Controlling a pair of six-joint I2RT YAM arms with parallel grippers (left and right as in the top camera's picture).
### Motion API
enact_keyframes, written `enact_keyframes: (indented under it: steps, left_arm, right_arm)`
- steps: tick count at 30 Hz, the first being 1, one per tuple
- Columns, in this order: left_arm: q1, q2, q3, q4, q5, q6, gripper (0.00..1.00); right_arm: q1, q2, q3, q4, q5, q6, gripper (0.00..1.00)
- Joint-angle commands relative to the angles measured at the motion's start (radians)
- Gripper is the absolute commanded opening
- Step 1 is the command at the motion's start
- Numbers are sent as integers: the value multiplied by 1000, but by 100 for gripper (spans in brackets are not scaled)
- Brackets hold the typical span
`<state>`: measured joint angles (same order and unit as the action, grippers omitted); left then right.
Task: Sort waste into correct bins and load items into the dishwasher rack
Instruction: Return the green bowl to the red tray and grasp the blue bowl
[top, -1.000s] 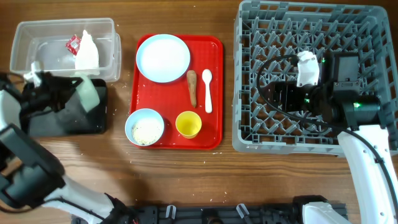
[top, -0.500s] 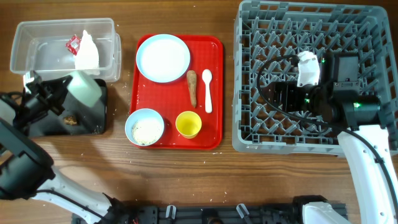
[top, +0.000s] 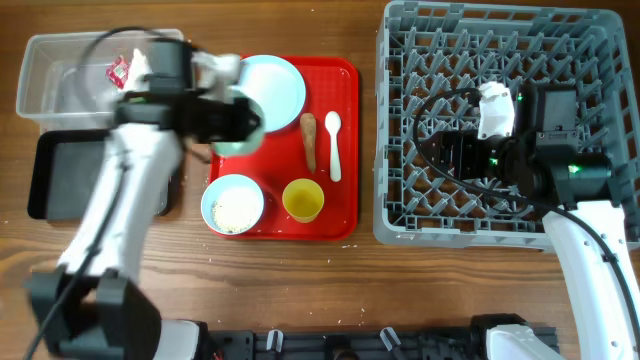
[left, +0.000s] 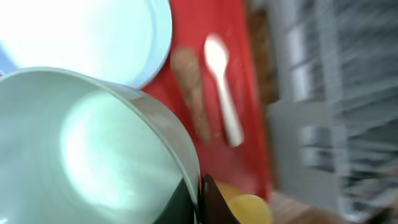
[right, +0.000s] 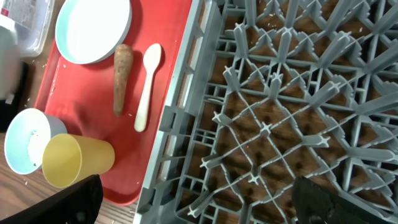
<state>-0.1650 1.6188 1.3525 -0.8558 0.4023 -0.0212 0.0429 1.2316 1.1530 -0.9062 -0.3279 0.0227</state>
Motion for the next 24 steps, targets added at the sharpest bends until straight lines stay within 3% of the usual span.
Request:
enact_keyframes:
  steps: [1, 8, 9, 10, 11, 13, 15, 18, 24]
  left_arm:
    - [-145, 140, 3, 8, -409, -104, 4]
    - [-219, 312, 3, 37, -430, -103, 7]
    - [-219, 312, 3, 43, -430, -103, 21]
    - [-217, 311, 4, 55, -431, -103, 47]
    - [-217, 305, 5, 66, -435, -103, 64]
    - [-216, 296, 45, 32, -439, -103, 78]
    - [-216, 277, 142, -111, -447, -132, 91]
    - [-212, 237, 261, -307, -467, -210, 91]
    - [-212, 155, 254, -521, -452, -314, 91]
  right_arm:
    - [-1, 8, 18, 3, 13, 6, 98]
    - [-1, 8, 18, 1, 17, 4, 98]
    - [-1, 8, 18, 0, 17, 3, 98]
    - [-1, 8, 18, 1, 17, 4, 99]
    - [-1, 8, 18, 1, 17, 3, 99]
    - [-1, 8, 18, 0, 17, 3, 98]
    - [-1, 8, 18, -3, 17, 3, 98]
    - [-1, 8, 18, -13, 17, 3, 99]
    - [-1, 8, 18, -24, 48, 3, 99]
